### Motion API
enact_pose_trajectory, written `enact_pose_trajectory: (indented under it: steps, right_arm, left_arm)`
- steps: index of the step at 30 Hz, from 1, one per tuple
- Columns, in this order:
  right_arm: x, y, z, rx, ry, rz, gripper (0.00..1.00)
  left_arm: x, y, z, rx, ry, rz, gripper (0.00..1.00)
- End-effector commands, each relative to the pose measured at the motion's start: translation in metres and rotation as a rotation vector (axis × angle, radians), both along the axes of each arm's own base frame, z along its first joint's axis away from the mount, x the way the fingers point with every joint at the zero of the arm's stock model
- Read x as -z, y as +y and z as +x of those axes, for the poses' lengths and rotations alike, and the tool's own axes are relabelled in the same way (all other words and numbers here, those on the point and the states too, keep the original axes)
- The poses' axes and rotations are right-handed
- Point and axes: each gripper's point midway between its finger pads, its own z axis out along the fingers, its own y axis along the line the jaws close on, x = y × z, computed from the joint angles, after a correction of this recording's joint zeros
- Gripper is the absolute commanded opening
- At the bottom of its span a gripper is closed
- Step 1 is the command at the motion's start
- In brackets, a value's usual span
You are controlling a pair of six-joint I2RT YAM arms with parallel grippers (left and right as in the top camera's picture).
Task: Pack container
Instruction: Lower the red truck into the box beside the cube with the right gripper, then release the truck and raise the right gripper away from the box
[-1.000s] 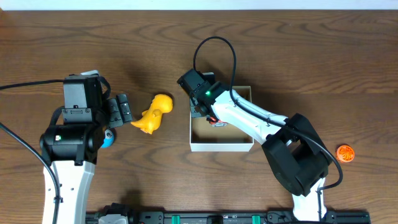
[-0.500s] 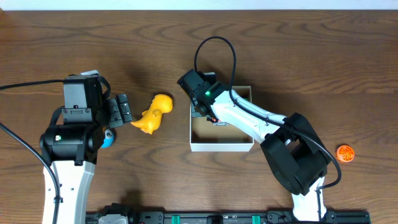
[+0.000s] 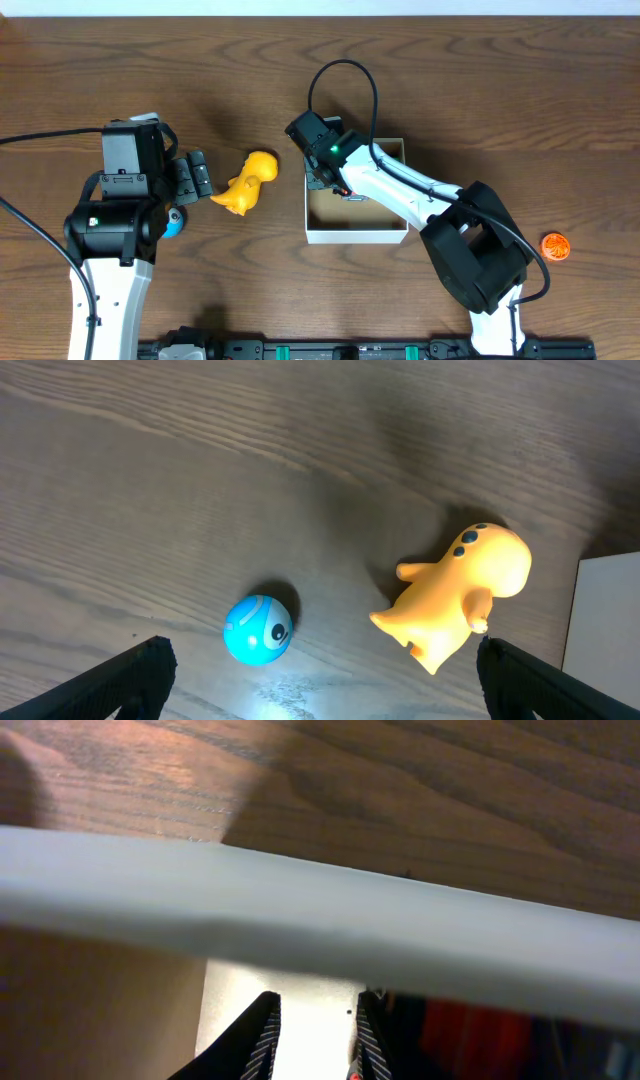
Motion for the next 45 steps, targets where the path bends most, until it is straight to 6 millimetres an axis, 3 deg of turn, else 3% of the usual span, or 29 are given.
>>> enact_pose_trajectory:
  steps: [1, 7, 16, 18, 20, 21, 23, 31, 36, 42, 45]
  right_arm:
    - [-0.013, 0.003, 0.005, -0.037, -0.013, 0.024, 0.29]
    - [-0.017, 0.005, 0.005, -0.046, -0.019, 0.037, 0.37]
    - [-0.019, 0.010, 0.002, -0.084, -0.004, 0.058, 0.38]
    - [-0.019, 0.010, 0.002, -0.083, -0.004, 0.058, 0.28]
    - [-0.019, 0.011, 0.003, -0.082, -0.007, 0.059, 0.25]
    - [-0.020, 0.011, 0.003, -0.083, -0.011, 0.061, 0.16]
    - [-0.020, 0.012, 0.004, -0.083, -0.015, 0.065, 0.06]
    - [-0.027, 0.015, 0.008, -0.084, -0.029, 0.074, 0.01]
    - [-0.059, 0.017, 0.019, -0.112, -0.094, 0.066, 0.01]
    - [-0.135, -0.001, 0.034, -0.067, -0.235, 0.040, 0.02]
    - [-0.171, -0.024, 0.039, -0.017, -0.295, 0.034, 0.17]
  left_arm:
    - [-0.006, 0.002, 0.001, -0.014, -0.017, -0.005, 0.98]
    - [-0.007, 0.002, 0.001, -0.014, -0.017, -0.005, 0.98]
    - [-0.007, 0.002, 0.001, -0.014, -0.017, -0.005, 0.98]
    - [-0.007, 0.002, 0.001, -0.014, -0.017, -0.005, 0.98]
    - [-0.007, 0.002, 0.001, -0.014, -0.017, -0.005, 0.98]
    - [-0.006, 0.002, 0.001, -0.014, -0.017, -0.005, 0.98]
    - [-0.007, 0.002, 0.001, -0.014, -0.017, -0.005, 0.98]
    - [-0.006, 0.002, 0.001, -0.014, -0.017, -0.005, 0.98]
    - [-0.006, 0.002, 0.001, -0.014, -0.017, -0.005, 0.98]
    - [-0.007, 0.002, 0.001, -0.014, -0.017, -0.005, 0.98]
    - [-0.007, 0.002, 0.001, -0.014, -0.017, -0.004, 0.98]
